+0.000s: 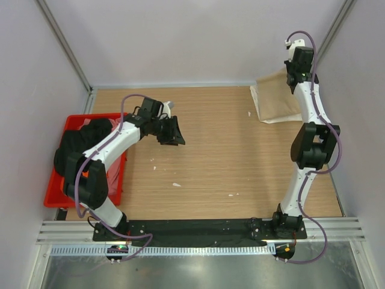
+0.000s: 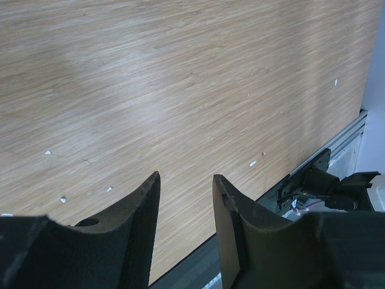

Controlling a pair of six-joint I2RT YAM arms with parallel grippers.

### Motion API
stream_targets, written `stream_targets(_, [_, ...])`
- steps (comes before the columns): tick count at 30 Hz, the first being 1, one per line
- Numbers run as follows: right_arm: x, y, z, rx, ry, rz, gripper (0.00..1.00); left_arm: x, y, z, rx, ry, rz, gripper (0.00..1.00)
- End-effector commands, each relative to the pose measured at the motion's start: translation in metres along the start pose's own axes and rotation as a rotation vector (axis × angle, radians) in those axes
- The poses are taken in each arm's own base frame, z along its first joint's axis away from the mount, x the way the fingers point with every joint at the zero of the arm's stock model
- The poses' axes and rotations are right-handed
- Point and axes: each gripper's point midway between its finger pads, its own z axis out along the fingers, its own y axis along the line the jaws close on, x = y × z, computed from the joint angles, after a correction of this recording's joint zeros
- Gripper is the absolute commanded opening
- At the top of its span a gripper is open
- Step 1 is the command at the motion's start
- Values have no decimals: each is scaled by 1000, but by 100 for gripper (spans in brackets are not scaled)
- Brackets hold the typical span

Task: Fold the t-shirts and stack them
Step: Neatly place the folded tshirt to the corner

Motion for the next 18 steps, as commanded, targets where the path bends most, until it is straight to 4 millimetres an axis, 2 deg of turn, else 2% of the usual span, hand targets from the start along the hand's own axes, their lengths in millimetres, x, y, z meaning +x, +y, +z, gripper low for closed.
stream_targets(1, [-12, -12, 22, 32, -53, 61, 1, -4, -13, -8, 45, -29, 37, 41])
stream_targets(3, [-10, -19, 34, 56, -64, 80, 1, -5, -13, -7, 45, -30, 38, 41])
stream_targets(5, [4, -10, 58, 29, -54, 83, 2, -3, -14, -5, 46, -22, 39, 41])
stream_targets(6, [-5, -15, 64, 35, -80, 91, 2, -3, -14, -5, 45, -21, 38, 41])
stream_targets(7, [12, -4, 84, 35, -53, 94, 7, -1, -14, -3, 44, -14, 41, 41])
stream_targets(8, [14, -7, 95, 56, -63, 108, 11, 0, -15, -2, 45, -11, 41, 41])
stream_targets(9, [3, -19, 99, 77, -99, 129, 14, 2, -14, 0, 43, -5, 42, 42])
stream_targets(10, [5, -18, 109, 82, -102, 151, 16, 4, -15, 2, 40, -1, 49, 42])
stream_targets(11, [21, -15, 126, 100, -79, 159, 18, 5, -13, 3, 29, 0, 55, 43])
stream_targets(12, [10, -27, 126, 130, -111, 181, 28, 8, -14, 5, 24, 8, 64, 43])
stream_targets(14, [-1, -35, 123, 152, -147, 220, 41, 12, -10, 7, 0, 21, 74, 44])
stream_targets(15, [5, -31, 123, 142, -134, 225, 51, 13, -13, 9, 1, 25, 79, 44])
stream_targets(16, [3, -29, 121, 122, -138, 231, 52, 12, -13, 9, 1, 24, 80, 44])
stream_targets(17, [-10, -31, 110, 113, -165, 258, 53, 12, -12, 11, -2, 27, 75, 44])
stream_targets(18, [2, -21, 111, 89, -136, 258, 54, 11, -14, 12, 4, 26, 71, 44])
